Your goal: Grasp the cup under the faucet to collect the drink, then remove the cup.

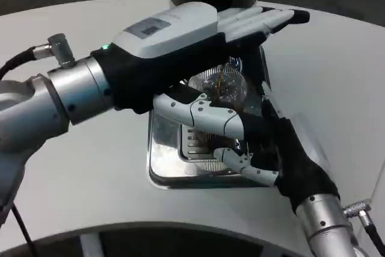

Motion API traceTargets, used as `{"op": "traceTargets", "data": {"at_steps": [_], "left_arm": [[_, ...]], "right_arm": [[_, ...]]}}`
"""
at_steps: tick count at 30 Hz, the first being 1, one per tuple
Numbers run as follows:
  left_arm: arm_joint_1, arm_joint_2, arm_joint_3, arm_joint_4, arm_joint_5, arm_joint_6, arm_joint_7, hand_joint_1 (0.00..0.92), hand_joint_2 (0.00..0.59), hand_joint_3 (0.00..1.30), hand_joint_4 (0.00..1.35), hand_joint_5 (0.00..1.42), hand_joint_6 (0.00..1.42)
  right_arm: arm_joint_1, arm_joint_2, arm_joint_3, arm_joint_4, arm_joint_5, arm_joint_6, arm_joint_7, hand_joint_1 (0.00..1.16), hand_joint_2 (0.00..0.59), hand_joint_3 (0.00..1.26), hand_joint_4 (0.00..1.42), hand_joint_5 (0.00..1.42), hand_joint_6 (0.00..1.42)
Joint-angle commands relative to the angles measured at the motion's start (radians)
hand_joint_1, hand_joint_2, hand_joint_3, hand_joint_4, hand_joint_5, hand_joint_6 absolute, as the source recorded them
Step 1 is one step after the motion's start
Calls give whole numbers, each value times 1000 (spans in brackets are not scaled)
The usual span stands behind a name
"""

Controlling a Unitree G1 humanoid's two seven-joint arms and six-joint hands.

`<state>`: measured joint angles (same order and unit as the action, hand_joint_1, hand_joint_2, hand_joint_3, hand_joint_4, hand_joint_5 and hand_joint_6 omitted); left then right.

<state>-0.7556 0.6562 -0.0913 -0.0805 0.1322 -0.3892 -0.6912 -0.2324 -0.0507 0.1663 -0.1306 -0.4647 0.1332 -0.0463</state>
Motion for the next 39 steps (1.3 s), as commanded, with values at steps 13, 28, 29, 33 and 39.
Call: {"op": "traceTargets", "data": {"at_steps": [13, 28, 29, 33, 39], "left_arm": [[21, 25, -8, 19, 7, -4, -14, 0, 82, 0, 0, 0, 0], [23, 35, -2, 21, 2, -5, -15, 0, 82, 0, 0, 0, 0], [23, 35, -1, 22, 2, -5, -14, 0, 82, 0, 0, 0, 0], [26, 38, 2, 22, 2, -4, -13, 0, 82, 0, 0, 0, 0], [34, 44, 15, 22, -4, -2, -9, 0, 82, 0, 0, 0, 0]], "right_arm": [[-76, 29, 14, 152, 50, -104, -76, 710, 199, 0, 0, 0, 0], [-164, 50, 6, 269, 64, -116, -115, 717, 197, 0, 0, 0, 0], [-168, 51, 7, 274, 67, -117, -116, 718, 196, 0, 0, 0, 0], [-184, 53, 11, 297, 72, -121, -121, 721, 193, 0, 0, 0, 0], [-199, 58, 17, 323, 73, -128, -131, 724, 192, 0, 0, 0, 0]]}}
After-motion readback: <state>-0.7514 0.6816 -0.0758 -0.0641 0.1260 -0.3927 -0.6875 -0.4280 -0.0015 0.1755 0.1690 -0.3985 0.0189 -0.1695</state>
